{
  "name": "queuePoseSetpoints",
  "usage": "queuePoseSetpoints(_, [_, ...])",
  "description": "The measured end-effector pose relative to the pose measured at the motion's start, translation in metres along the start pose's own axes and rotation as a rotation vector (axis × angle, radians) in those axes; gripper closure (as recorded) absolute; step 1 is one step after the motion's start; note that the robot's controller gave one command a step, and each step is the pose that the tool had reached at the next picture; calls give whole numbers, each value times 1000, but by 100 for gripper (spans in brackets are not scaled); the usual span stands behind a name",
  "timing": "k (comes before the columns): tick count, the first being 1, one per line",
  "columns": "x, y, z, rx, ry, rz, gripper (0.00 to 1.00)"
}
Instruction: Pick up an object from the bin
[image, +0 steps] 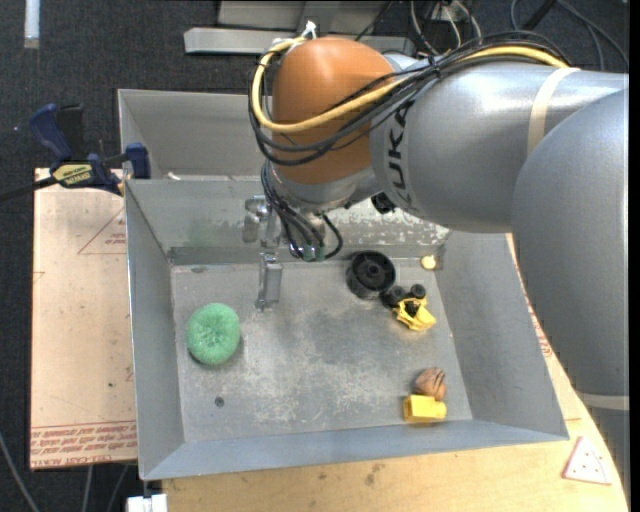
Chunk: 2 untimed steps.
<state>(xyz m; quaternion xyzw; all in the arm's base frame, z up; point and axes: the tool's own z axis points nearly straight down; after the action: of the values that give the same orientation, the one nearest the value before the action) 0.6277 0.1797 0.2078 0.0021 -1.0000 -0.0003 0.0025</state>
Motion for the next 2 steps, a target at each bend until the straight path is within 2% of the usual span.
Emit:
queuePoseSetpoints(1, [-1,-1,-5,-1,-6,3,0])
queuePoseSetpoints(2, [9,4,23,-1,-14,-59,0])
